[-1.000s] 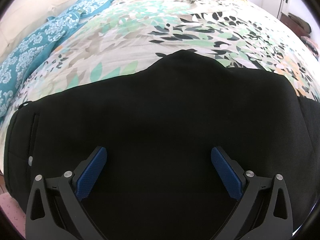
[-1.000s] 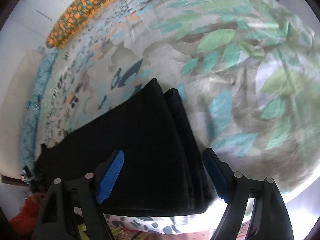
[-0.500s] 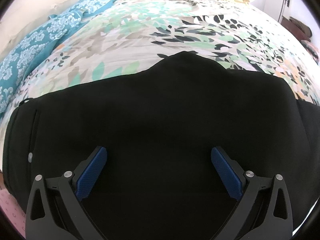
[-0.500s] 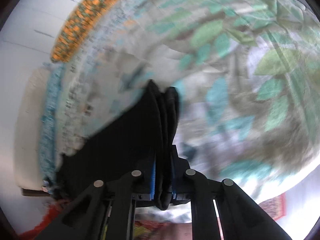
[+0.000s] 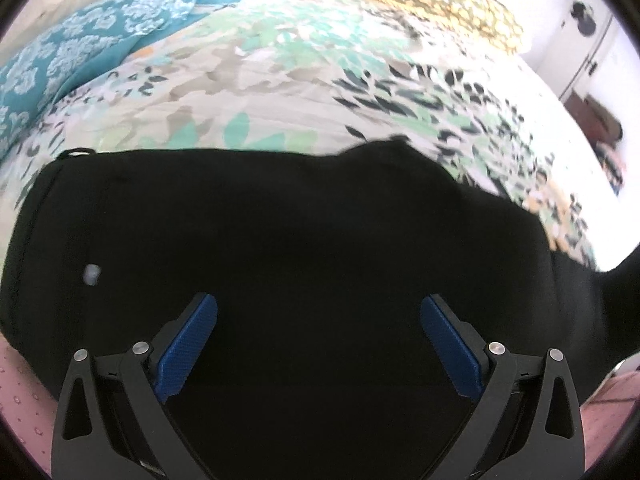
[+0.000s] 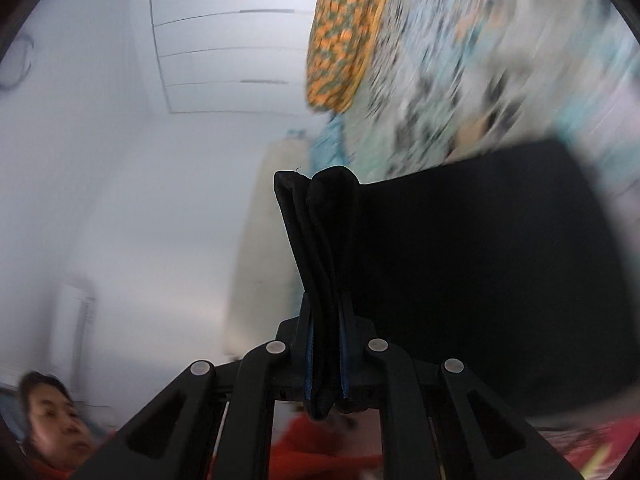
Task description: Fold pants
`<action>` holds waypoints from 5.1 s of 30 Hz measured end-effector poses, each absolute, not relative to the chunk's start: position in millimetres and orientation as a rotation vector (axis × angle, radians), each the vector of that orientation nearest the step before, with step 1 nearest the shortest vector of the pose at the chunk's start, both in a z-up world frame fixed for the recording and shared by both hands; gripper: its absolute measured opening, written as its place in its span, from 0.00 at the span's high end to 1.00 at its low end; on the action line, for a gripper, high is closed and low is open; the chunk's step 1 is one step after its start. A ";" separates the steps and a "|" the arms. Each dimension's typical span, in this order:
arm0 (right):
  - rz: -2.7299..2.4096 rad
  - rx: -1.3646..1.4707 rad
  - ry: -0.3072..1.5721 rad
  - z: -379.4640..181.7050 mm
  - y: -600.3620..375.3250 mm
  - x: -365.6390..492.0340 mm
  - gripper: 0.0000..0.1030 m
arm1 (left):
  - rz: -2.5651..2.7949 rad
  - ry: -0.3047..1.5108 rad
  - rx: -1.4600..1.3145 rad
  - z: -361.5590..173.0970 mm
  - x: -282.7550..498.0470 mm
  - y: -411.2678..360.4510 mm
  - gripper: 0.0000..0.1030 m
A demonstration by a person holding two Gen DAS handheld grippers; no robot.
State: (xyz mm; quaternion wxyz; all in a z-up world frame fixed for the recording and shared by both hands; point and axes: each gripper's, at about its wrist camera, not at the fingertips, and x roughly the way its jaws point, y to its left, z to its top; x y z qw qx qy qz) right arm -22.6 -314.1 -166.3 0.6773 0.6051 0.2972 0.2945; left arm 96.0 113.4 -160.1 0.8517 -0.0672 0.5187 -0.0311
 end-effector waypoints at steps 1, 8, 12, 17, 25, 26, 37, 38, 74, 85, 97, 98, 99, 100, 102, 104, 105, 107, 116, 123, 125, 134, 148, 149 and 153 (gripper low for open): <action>0.694 1.373 0.679 -172.1 -290.6 -9.6 0.90 | -0.064 1.085 -0.152 -157.2 95.3 117.6 0.01; 0.794 1.384 0.841 -205.0 -153.0 56.1 0.90 | -0.053 1.048 -0.265 -140.9 88.3 152.6 0.01; 0.765 1.199 0.976 -212.4 -87.0 78.9 0.83 | -0.035 1.054 -0.324 -144.6 88.5 163.5 0.01; 0.636 1.009 1.080 -202.7 -82.1 82.9 0.32 | -0.089 1.040 -0.345 -136.2 81.8 162.8 0.02; 0.442 0.771 0.882 -143.5 -184.3 18.4 0.17 | -0.359 1.013 -0.161 -122.1 66.1 83.6 0.05; 0.409 0.768 0.872 -144.5 -193.8 9.9 0.17 | -0.387 1.021 -0.112 -124.5 64.3 69.6 0.15; 0.195 0.826 0.801 -153.5 -259.7 -34.0 0.17 | -0.413 1.191 -0.006 -162.7 65.2 26.7 0.97; 0.186 0.814 0.803 -153.8 -259.0 -31.4 0.17 | -0.411 1.186 -0.028 -159.2 66.2 30.1 0.98; -0.109 0.305 0.941 -145.7 -247.2 -18.8 0.04 | -0.339 1.225 -0.058 -163.4 79.4 57.6 0.89; -0.107 0.090 1.166 -187.3 -230.6 0.3 0.07 | -0.354 1.248 -0.088 -168.7 78.9 64.3 0.89; 0.162 -0.522 1.234 -178.6 -156.3 -53.8 0.06 | -0.355 1.267 -0.144 -174.1 80.8 70.9 0.88; 0.150 -0.518 1.232 -179.7 -156.6 -50.2 0.07 | -0.354 1.267 -0.143 -174.2 81.0 70.1 0.88; 0.144 -0.510 1.223 -174.4 -158.0 -49.3 0.06 | -0.354 1.267 -0.143 -174.4 81.3 69.8 0.88; 0.142 -0.497 1.216 -172.9 -160.4 -47.7 0.06 | -0.355 1.267 -0.142 -174.3 81.1 69.6 0.88; 0.099 -0.508 1.223 -173.2 -161.9 -46.5 0.06 | -0.354 1.266 -0.143 -174.2 80.9 69.3 0.88; 0.032 -0.542 1.260 -182.8 -166.8 -42.3 0.06 | -0.354 1.266 -0.149 -174.8 81.1 69.6 0.87; 0.011 -0.545 1.275 -185.5 -169.5 -40.4 0.07 | -0.354 1.267 -0.151 -175.0 81.4 69.7 0.87; -0.039 -0.508 1.286 -186.6 -179.6 -36.9 0.07 | -0.354 1.268 -0.153 -175.0 81.6 70.3 0.87; -0.136 -0.411 1.350 -185.9 -207.6 -33.9 0.04 | -0.374 1.265 -0.096 -172.7 77.8 58.8 0.84; -0.105 -0.331 1.401 -184.0 -220.5 -24.8 0.03 | -0.377 1.276 -0.116 -176.0 79.9 61.1 0.82; -0.070 -0.314 1.401 -167.6 -221.4 -28.1 0.03 | -0.374 1.273 -0.109 -176.2 79.3 60.5 0.82; 0.089 0.000 1.006 -79.3 -223.2 2.5 0.02 | -0.368 1.276 -0.107 -177.0 79.0 60.5 0.82; 0.115 0.309 1.036 -148.3 -206.8 43.3 0.02 | -0.410 1.257 -0.249 -179.8 78.5 75.5 0.62; 0.118 0.296 1.005 -137.2 -203.1 35.0 0.02 | -0.417 1.256 -0.262 -179.0 79.0 74.7 0.53; 0.168 0.269 0.963 -132.5 -183.3 9.3 0.02 | -0.392 1.220 -0.222 -169.4 78.1 70.0 0.35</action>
